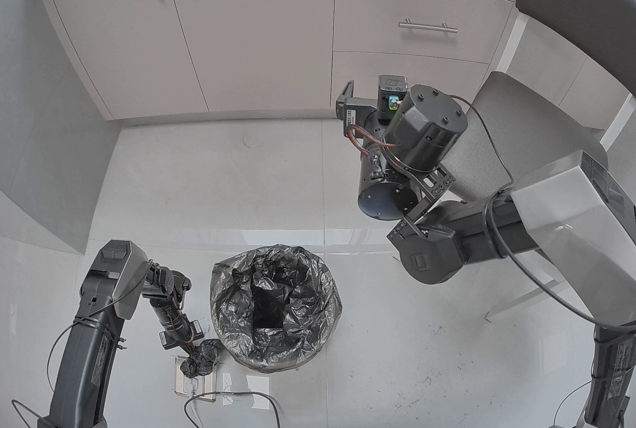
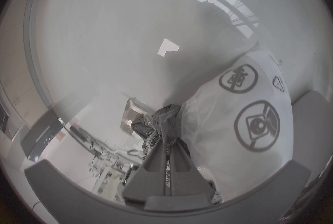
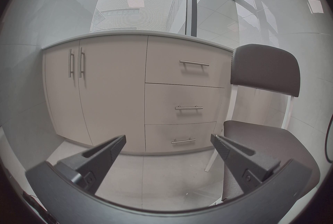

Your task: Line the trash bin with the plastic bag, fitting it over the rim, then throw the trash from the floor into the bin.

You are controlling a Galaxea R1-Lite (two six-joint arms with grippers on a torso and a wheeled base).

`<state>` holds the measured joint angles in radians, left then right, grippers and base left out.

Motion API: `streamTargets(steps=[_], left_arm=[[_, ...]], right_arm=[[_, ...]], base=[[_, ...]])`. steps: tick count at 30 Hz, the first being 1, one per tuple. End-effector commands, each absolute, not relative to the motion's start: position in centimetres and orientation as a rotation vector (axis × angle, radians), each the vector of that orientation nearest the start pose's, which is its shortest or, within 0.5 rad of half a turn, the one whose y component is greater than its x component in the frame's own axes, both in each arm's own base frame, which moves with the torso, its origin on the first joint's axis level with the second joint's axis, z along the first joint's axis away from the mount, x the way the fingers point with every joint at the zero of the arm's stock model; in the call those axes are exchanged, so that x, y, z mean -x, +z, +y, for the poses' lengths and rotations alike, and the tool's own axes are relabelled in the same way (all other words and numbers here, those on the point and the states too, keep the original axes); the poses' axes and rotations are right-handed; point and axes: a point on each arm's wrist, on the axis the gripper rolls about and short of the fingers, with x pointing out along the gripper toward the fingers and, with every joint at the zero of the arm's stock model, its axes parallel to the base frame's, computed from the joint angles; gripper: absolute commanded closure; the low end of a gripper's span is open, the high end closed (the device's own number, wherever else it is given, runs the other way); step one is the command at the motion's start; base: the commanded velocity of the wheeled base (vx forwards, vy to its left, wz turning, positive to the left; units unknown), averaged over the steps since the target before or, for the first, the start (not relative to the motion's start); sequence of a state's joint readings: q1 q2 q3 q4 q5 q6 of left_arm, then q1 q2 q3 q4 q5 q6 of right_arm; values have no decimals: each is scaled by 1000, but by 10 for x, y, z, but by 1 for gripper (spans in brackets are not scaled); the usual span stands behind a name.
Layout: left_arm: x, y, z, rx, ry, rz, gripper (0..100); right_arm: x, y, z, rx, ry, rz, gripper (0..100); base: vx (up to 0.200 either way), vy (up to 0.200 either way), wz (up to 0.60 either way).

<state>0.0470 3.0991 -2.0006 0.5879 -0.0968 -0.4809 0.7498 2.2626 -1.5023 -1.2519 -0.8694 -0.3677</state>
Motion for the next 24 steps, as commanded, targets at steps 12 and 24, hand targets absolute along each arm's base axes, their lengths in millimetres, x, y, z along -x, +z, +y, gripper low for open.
streamTargets(steps=[12, 24], left_arm=[[-428, -153, 73, 752, 636, 1714, 100], [-433, -80, 99, 853, 658, 1624, 100]], right_arm=[[-345, 206, 297, 13, -177, -306, 0], [-344, 207, 297, 11, -176, -308, 0]], base=[[0, 0, 0], [0, 0, 0]])
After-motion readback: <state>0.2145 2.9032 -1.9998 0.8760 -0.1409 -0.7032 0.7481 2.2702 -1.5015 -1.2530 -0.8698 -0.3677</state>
